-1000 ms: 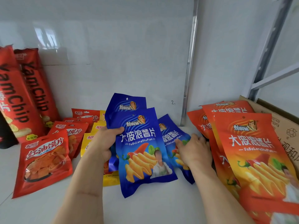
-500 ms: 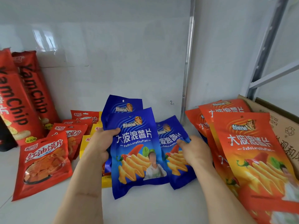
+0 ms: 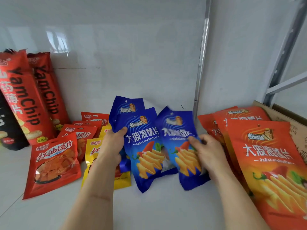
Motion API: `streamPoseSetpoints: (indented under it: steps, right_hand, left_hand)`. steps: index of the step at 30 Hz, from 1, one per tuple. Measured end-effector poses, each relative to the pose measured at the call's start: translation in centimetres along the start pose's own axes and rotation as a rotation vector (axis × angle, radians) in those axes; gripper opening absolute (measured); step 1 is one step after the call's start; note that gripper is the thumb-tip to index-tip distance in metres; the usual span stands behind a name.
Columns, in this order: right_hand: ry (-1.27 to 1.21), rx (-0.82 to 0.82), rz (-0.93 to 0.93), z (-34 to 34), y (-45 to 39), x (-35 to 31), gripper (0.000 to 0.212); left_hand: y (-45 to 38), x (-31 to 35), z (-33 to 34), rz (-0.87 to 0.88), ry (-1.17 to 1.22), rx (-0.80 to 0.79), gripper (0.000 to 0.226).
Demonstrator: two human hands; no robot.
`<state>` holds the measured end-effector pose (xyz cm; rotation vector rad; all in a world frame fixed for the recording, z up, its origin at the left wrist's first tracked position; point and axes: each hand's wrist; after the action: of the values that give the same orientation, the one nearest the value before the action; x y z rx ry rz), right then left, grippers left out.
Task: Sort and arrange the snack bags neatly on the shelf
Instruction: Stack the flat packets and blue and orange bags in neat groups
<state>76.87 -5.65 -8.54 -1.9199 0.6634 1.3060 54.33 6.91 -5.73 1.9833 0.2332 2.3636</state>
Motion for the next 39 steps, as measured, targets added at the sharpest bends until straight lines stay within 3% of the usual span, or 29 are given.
streamPoseSetpoints:
  steps: [4, 13, 22, 31, 34, 36, 39]
  right_hand:
    - [0.193, -0.247, 0.019, 1.5, 1.2, -0.3, 0.032]
    - [0.122, -0.254, 0.048, 1.6, 1.7, -0.5, 0.036]
    - [0.185, -0.193, 0.057, 1.6, 1.3, -0.2, 0.036]
    - [0.451, 0.012, -0.024, 0.8, 2.3, 0.3, 0.062]
    - [0.823, 0.036, -0.120, 0.2, 2.9, 1.0, 0.067]
    - [0.988, 0.033, -0.148, 0.1, 3.2, 1.2, 0.083]
    - [0.972, 0.083, -0.031, 0.4, 3.3, 0.5, 0.073]
  left_hand:
    - [0.7, -0.2, 1.0, -0.029, 0.047, -0.051, 0.021]
    - [1.3, -0.9, 2.0, -0.022, 0.043, -0.078, 0.030]
    - [2.2, -1.4, 2.5, 0.024, 0.031, -0.266, 0.064]
    - [1.2, -3.1, 3.8, 0.149, -0.144, -0.132, 0.042]
    - [0.6, -2.6, 4.0, 0.170, -0.169, -0.127, 0.042]
    - [0.1, -1.6, 3.9, 0.197, -0.205, -0.124, 0.042]
    - [-0.6, -0.4, 3.4, 0.244, -0.228, -0.132, 0.042]
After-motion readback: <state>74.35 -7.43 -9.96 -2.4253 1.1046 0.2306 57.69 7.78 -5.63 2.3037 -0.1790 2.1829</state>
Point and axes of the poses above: each hand's wrist, its own y-axis away from the middle knuckle, its own z-axis out of the palm, x = y × z, and after that the axes turned 9 degrees about x, right-handed
